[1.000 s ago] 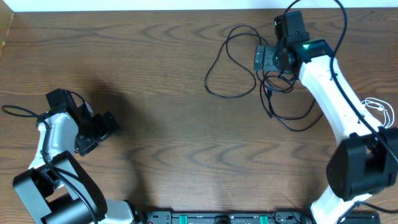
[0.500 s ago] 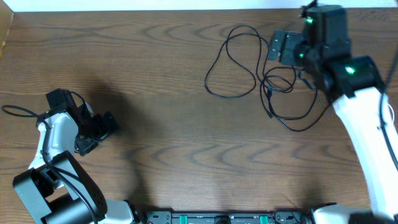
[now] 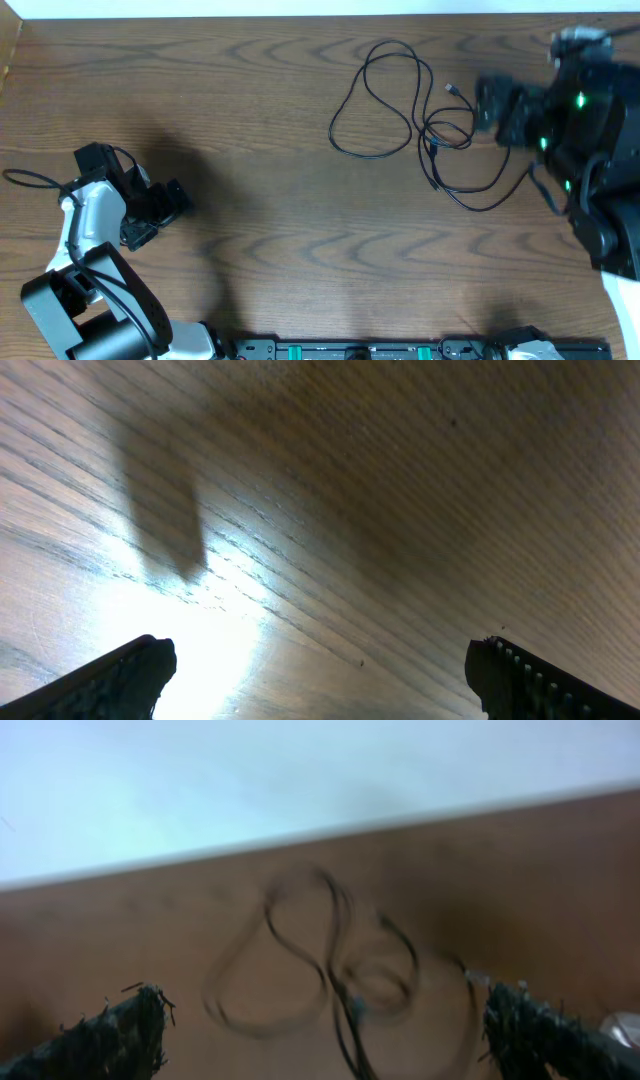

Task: Untangle cables

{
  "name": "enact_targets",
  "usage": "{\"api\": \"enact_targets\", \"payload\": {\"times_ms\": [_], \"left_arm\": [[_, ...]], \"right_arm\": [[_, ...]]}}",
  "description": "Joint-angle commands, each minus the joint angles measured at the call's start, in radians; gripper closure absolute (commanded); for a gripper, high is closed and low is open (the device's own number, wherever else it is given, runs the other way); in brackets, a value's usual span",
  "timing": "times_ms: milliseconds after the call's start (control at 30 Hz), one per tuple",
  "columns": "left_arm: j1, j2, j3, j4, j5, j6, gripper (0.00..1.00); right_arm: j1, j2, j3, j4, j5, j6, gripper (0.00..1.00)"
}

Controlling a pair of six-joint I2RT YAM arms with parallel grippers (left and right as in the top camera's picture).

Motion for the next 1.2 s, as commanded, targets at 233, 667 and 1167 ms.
{"api": "enact_targets", "payload": {"times_ms": [233, 667, 1167], "left_arm": [[0.000, 0.011, -0.004, -0.002, -0.014, 0.014, 0.02], [0.001, 0.011, -0.004, -0.002, -0.014, 0.014, 0.02], [0.001, 0.011, -0.004, -0.002, -0.014, 0.014, 0.02]], "right_arm": [[-0.047, -0.177, -0.391, 0.034, 0.061, -0.023, 0.01], [-0.072, -0.299, -0.725, 0.290, 0.052, -0.023, 0.01], [-0.072, -0.425, -1.140, 1.130, -0.112, -0.019, 0.01]]}}
